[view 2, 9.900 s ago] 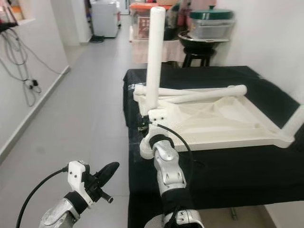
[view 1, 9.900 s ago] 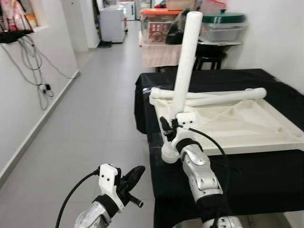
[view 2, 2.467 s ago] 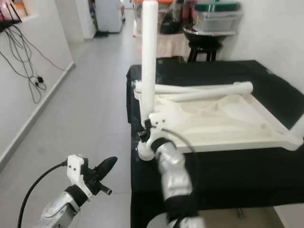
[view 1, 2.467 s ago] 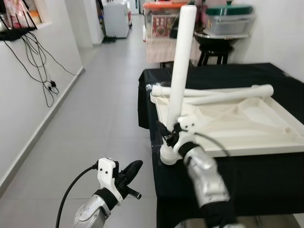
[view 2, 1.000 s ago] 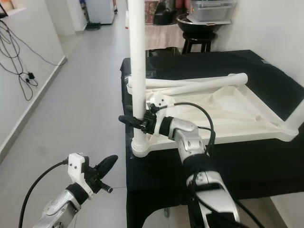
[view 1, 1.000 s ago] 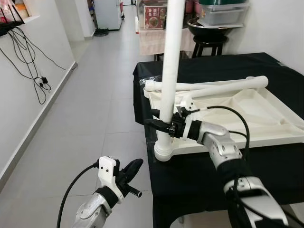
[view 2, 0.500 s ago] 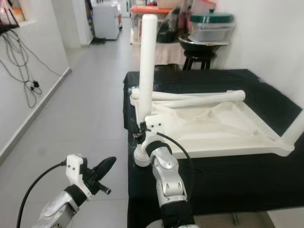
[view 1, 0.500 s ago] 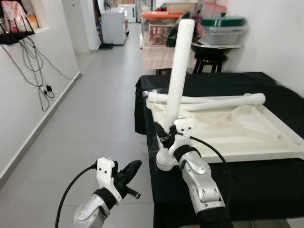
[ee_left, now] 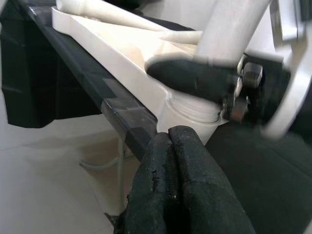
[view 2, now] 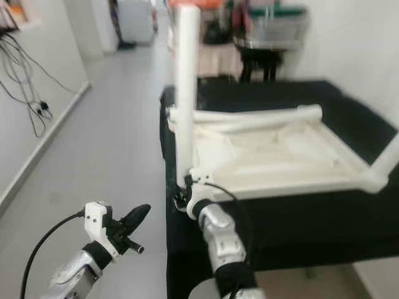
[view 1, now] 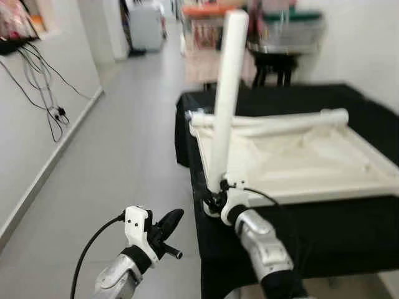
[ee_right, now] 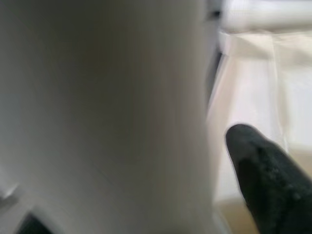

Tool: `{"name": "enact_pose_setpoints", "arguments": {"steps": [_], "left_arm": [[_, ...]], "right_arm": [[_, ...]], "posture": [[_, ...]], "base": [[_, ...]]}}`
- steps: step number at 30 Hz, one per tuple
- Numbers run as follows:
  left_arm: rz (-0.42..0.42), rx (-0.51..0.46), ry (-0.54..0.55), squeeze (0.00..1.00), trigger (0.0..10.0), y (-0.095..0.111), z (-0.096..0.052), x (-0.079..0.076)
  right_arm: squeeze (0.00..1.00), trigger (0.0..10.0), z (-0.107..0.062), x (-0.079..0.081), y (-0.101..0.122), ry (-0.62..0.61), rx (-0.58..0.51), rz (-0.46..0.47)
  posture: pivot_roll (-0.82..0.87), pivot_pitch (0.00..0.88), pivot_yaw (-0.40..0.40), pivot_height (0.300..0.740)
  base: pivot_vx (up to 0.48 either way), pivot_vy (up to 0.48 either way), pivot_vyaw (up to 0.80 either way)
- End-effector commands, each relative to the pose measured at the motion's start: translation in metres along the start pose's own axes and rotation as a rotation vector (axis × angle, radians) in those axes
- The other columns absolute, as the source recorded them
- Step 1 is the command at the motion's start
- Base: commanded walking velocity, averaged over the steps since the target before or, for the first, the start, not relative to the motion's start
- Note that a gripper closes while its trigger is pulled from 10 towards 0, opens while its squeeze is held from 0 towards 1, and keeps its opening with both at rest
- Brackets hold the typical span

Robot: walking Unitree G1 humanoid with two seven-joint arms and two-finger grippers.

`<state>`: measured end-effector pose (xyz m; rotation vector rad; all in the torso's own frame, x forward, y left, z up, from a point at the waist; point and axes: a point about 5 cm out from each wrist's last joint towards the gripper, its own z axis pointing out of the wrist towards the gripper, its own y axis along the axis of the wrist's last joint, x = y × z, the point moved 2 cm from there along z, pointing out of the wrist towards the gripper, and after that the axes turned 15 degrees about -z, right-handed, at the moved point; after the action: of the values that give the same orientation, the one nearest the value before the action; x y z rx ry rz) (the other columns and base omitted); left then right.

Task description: Building children table

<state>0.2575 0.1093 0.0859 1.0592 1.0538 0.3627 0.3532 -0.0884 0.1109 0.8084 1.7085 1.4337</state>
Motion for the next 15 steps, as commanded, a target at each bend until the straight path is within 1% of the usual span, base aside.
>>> {"name": "enact_pose_setpoints", "arguments": {"steps": [1,2,3,4,5,7,9,11,12,13,14,15], "left_arm": [[-0.004,0.013,0.005,0.00,10.0,-0.003,0.001,0.001],[-0.005,0.012,0.004,0.00,10.0,-0.003,0.002,0.000],[-0.005,0.012,0.004,0.00,10.0,-0.003,0.002,0.000],[-0.005,0.010,0.004,0.00,10.0,-0.003,0.002,0.000],[-0.005,0.010,0.004,0.00,10.0,-0.003,0.002,0.000],[-0.005,0.008,0.005,0.00,10.0,-0.003,0.003,0.000],[-0.005,0.008,0.005,0.00,10.0,-0.003,0.003,0.000],[-0.005,0.007,0.007,0.00,10.0,-0.003,0.003,0.001],[-0.004,0.008,0.007,0.00,10.0,-0.003,0.003,0.001],[-0.004,0.008,0.007,0.00,10.0,-0.003,0.003,0.001],[-0.004,0.008,0.008,0.00,10.0,-0.003,0.003,0.001],[-0.004,0.009,0.008,0.00,10.0,-0.003,0.003,0.002]], "right_arm": [[0.00,10.0,0.006,-0.012,0.026,0.106,-0.094,-0.040],[0.00,10.0,0.008,-0.017,0.032,0.143,-0.106,-0.070],[0.00,10.0,0.008,-0.017,0.032,0.143,-0.106,-0.070],[0.00,10.0,0.008,-0.020,0.039,0.213,-0.121,-0.104],[0.00,10.0,0.008,-0.020,0.039,0.213,-0.121,-0.104],[0.00,10.0,0.009,-0.021,0.045,0.326,-0.117,-0.185],[0.00,10.0,0.009,-0.021,0.045,0.326,-0.117,-0.185],[0.00,10.0,0.010,-0.024,0.043,0.435,-0.074,-0.227],[0.00,10.0,0.009,-0.023,0.042,0.486,-0.064,-0.218],[0.00,10.0,0.009,-0.023,0.042,0.486,-0.064,-0.218],[0.00,4.9,0.008,-0.022,0.042,0.529,-0.068,-0.201],[0.00,0.0,0.008,-0.023,0.042,0.533,-0.072,-0.188]], "posture": [[-0.01,0.000,0.009,0.740],[-0.01,0.000,0.009,0.740],[-0.01,0.000,0.009,0.740],[-0.01,0.000,0.008,0.740],[-0.01,0.000,0.008,0.740],[0.00,0.000,0.006,0.740],[0.00,0.000,0.006,0.740],[0.00,0.000,0.005,0.740],[0.00,0.000,0.006,0.740],[0.00,0.000,0.006,0.740],[0.00,0.000,0.006,0.740],[0.00,0.000,0.007,0.740]], "base": [[0.000,0.000,0.00],[0.000,0.000,0.00],[0.000,0.000,0.00],[0.000,0.000,0.00],[0.000,0.000,0.00],[0.000,0.000,0.00],[0.000,0.000,0.00],[0.000,0.000,0.00],[0.000,0.000,0.00],[0.000,0.000,0.00],[0.000,0.000,0.00],[0.000,0.000,0.00]]}}
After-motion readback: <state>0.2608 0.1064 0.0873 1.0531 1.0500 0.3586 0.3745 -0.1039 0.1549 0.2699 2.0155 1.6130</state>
